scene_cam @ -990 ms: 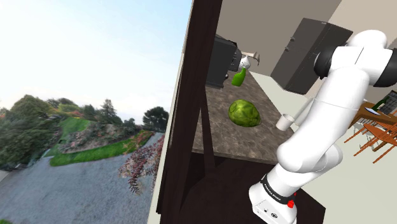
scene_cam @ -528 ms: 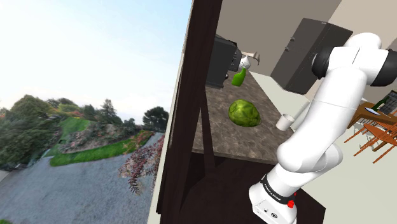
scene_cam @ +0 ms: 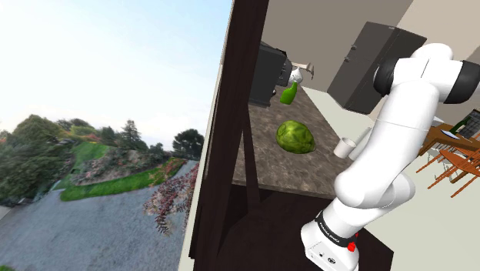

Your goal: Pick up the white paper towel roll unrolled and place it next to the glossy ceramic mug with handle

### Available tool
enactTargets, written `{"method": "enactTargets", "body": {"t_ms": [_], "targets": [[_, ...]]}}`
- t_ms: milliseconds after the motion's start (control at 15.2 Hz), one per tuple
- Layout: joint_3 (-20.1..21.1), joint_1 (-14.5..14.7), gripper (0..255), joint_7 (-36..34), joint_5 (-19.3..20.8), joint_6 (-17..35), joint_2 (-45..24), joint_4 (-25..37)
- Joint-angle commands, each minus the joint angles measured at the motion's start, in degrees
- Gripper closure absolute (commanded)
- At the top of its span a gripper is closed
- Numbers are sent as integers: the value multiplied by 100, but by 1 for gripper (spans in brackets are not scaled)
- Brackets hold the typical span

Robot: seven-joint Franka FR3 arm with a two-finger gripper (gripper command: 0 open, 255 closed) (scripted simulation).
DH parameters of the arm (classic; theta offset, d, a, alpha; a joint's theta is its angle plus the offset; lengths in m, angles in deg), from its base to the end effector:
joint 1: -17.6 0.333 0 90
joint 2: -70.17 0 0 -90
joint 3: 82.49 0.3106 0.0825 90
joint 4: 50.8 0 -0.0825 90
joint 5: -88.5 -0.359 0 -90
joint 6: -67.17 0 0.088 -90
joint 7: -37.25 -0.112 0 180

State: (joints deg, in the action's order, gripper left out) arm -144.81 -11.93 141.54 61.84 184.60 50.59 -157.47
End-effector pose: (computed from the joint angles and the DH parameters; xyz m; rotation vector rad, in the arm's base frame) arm 0.0521 -0.5846 0.4256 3.0680 0.0608 0.1648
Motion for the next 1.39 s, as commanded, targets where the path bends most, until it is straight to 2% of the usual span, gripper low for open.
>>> {"method": "enactTargets", "body": {"t_ms": [0, 198, 264, 594, 858, 1320], "targets": [[7, -2, 255, 3, -7, 4, -7, -3], [7, -2, 255, 3, -7, 4, -7, -3], [7, -2, 0, 2, -7, 3, -7, -2], [7, -2, 0, 3, -7, 4, -7, -3], [-270, 200, 0, -265, 418, -535, 360, 370], [-269, 200, 0, -265, 419, -535, 361, 370]]}}
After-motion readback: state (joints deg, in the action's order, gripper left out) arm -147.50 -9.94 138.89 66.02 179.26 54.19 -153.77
